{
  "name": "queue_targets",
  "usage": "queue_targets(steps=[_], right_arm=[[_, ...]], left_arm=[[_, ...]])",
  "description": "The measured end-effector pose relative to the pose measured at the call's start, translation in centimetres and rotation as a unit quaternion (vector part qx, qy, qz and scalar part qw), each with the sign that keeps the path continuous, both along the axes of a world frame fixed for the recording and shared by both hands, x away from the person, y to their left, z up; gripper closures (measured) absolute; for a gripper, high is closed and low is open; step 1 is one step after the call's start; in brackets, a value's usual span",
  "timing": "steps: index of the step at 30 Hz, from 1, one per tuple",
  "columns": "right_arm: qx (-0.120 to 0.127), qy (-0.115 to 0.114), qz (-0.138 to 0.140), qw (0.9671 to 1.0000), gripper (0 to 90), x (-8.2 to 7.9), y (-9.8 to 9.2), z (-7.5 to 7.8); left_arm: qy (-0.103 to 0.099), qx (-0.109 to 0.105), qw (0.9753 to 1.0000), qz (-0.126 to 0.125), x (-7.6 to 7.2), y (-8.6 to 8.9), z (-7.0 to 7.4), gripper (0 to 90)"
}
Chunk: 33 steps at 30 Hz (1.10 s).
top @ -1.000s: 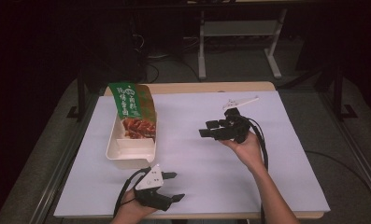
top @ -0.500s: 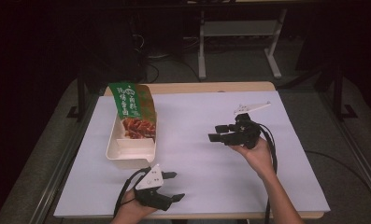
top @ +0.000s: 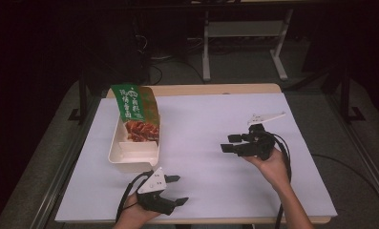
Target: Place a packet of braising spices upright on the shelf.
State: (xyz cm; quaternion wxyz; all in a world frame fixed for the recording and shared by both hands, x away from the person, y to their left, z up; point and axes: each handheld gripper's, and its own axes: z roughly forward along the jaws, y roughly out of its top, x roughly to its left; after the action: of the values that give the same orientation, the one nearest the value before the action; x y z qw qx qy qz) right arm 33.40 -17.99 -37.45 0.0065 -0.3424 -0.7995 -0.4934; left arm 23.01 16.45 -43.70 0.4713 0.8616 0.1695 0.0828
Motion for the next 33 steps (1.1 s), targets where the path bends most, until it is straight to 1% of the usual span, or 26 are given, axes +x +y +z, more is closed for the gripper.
queue_targets(steps=[4,8,15,23,25,30,32,33], right_arm=[[0.002,0.002,-0.001,1.0,40.4,-0.7,-0.7,-0.5],[-0.002,0.004,-0.003,1.0,39.9,-1.0,-1.1,-0.8],[-0.002,0.008,-0.007,0.9999,39.0,-1.9,-2.0,-1.9],[-0.003,0.012,-0.011,0.9999,37.7,-2.8,-2.6,-2.7],[-0.003,0.013,-0.013,0.9998,37.1,-3.4,-2.8,-3.2],[-0.006,0.014,-0.013,0.9998,36.2,-4.1,-3.0,-3.9],[-0.003,0.012,-0.02,0.9997,36.3,-4.6,-3.3,-4.5],[-0.003,0.012,-0.02,0.9997,36.3,-4.6,-3.3,-4.5]], left_arm=[[0.001,0.0,1.0,0.002,0.0,0.1,0.0,26.6],[0.002,-0.001,1.0,0.004,0.1,0.2,0.0,26.5],[0.001,0.001,1.0,0.004,0.0,0.1,0.0,26.5],[0.002,-0.001,1.0,0.005,0.0,0.2,0.0,26.4],[0.001,0.001,1.0,0.004,0.0,0.2,0.0,26.4],[0.001,0.001,1.0,0.005,0.0,0.1,0.0,26.4],[0.002,0.001,1.0,0.004,0.0,0.1,0.0,26.4],[0.002,0.001,1.0,0.005,0.0,0.1,0.0,26.4]])
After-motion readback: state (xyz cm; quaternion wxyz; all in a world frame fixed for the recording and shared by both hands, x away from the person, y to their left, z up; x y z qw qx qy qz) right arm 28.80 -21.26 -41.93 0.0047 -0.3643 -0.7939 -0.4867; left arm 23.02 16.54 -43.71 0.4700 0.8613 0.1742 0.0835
